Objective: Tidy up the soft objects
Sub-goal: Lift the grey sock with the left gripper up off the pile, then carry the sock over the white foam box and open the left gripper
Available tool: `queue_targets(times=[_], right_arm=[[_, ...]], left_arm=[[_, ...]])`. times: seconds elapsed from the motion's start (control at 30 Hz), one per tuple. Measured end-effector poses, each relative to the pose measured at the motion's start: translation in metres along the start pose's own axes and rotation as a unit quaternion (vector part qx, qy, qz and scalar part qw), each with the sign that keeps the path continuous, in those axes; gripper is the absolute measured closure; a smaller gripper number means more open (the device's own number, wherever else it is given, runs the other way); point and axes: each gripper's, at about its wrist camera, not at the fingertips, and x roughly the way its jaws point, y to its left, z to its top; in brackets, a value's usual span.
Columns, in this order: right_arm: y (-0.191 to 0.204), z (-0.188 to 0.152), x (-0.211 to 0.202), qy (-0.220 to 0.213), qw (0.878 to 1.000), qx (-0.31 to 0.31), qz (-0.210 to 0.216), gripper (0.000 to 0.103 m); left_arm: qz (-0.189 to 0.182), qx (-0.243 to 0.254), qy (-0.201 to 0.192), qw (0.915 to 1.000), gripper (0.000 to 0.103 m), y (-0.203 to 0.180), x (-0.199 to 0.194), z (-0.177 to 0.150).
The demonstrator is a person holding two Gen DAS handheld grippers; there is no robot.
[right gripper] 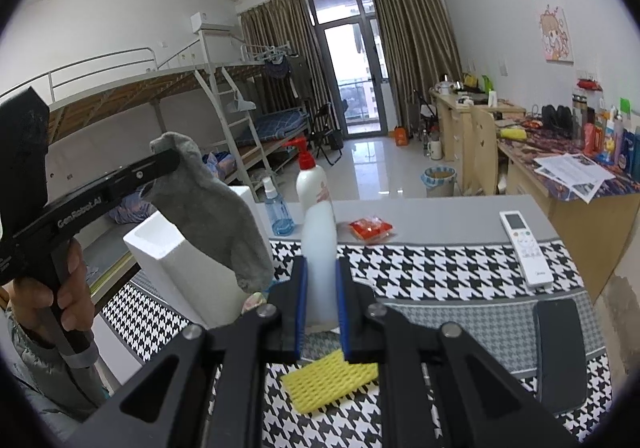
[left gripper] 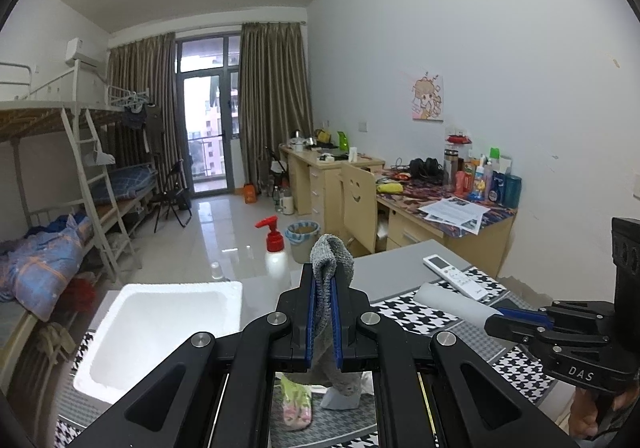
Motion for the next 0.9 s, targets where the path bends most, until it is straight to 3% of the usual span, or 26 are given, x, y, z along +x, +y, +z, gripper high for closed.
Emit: queue_targets(times=[0.9], right_arm=[[0.03,0.018,0.019,-0.023,0.999,-0.021,0.036,0.086]], left_arm=[[0.088,0.0,-0.052,0.9948,0.096,0.049,-0.027,0.037]])
